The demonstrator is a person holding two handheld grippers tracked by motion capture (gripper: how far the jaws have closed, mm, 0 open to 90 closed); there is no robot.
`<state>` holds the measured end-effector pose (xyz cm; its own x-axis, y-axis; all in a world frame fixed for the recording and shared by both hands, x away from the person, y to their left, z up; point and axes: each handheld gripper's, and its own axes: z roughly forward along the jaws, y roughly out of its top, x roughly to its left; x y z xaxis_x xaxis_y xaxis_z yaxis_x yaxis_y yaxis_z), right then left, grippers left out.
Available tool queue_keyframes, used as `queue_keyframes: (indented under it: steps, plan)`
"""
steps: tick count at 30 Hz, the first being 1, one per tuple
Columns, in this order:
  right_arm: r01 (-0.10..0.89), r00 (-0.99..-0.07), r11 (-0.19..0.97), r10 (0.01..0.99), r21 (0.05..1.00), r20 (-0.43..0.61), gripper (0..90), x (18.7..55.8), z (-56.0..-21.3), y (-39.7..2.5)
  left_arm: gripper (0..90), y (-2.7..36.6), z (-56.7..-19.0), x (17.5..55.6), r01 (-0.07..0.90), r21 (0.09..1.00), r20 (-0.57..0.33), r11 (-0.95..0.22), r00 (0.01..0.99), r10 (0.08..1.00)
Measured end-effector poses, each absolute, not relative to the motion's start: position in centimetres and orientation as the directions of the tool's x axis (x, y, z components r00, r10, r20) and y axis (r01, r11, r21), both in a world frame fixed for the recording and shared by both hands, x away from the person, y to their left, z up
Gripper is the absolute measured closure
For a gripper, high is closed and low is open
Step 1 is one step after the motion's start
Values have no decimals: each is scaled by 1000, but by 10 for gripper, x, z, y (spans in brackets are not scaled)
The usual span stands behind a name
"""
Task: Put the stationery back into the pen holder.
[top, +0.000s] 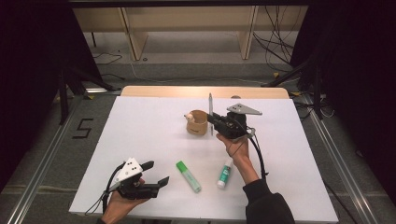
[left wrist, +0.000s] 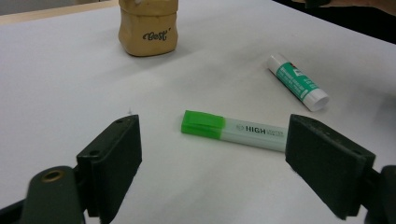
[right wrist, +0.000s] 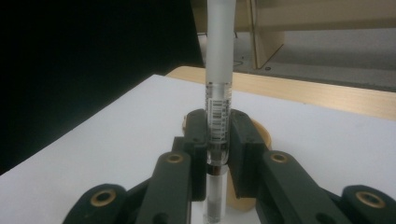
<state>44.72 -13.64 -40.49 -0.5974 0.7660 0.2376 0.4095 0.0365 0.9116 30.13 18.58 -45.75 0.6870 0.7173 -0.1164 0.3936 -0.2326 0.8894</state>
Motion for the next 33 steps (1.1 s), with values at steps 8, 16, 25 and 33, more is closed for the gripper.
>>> queue_keyframes:
  steps: [8,16,25,33]
  plan:
    - [426,-582,40,777,904,240,797,464,-405,-126,184,189,-458,303,383,896,-110,-227,683,722]
    - [435,-569,37,786,900,243,797,477,-404,-119,184,189,-460,303,390,896,-127,-214,686,716]
    - [440,-554,26,795,897,249,797,489,-404,-110,184,190,-460,303,389,898,-130,-206,682,720]
    - [440,-547,29,801,898,242,797,497,-404,-103,184,189,-461,303,388,897,-128,-210,685,717]
